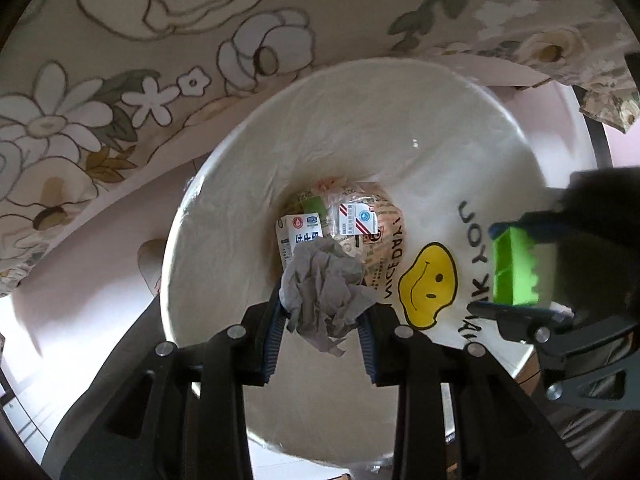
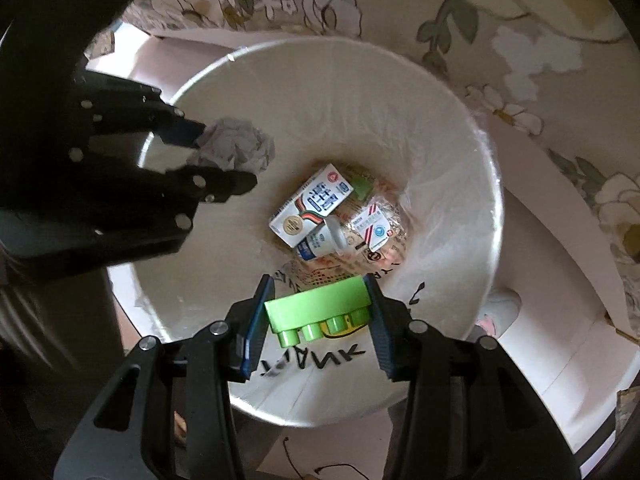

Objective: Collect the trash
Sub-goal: 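Open both tools to drop the brick and paper into the bin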

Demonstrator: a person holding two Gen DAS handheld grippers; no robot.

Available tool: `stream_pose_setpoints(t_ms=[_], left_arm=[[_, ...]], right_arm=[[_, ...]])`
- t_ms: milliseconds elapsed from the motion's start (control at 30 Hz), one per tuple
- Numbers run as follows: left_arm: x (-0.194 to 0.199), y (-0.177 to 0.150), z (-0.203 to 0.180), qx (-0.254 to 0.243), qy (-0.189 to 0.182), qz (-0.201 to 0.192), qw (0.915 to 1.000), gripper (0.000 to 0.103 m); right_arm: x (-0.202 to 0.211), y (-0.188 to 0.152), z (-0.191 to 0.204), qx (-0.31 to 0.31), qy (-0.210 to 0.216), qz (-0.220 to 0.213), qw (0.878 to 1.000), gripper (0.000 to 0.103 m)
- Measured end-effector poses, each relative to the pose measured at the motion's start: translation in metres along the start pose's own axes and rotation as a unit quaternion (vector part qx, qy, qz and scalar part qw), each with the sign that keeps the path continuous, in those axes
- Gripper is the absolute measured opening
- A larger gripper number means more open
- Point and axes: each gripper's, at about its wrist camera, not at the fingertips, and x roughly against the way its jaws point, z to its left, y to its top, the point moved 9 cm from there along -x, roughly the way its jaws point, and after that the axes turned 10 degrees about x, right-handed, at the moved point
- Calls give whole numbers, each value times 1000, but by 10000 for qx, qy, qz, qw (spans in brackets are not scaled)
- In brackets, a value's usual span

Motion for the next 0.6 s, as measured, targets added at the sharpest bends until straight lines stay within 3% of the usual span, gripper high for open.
stream_pose_setpoints(t_ms=[400, 467, 500, 600], left_arm=[[-26, 0, -11, 19, -151, 409, 9990, 38], [-27, 0, -12, 46, -192, 430, 9989, 43], [-28, 0, -12, 53, -196, 449, 9988, 47], [-34, 1, -11, 96, -120, 469, 9988, 56]], right_arm=[[-20, 3, -2, 231, -146, 189, 9994, 47], [-23, 2, -2, 198, -121, 282, 9993, 51], [-26, 2, -3, 155, -143, 334, 9992, 60], [-27, 3, -5, 79, -135, 341, 9993, 63]])
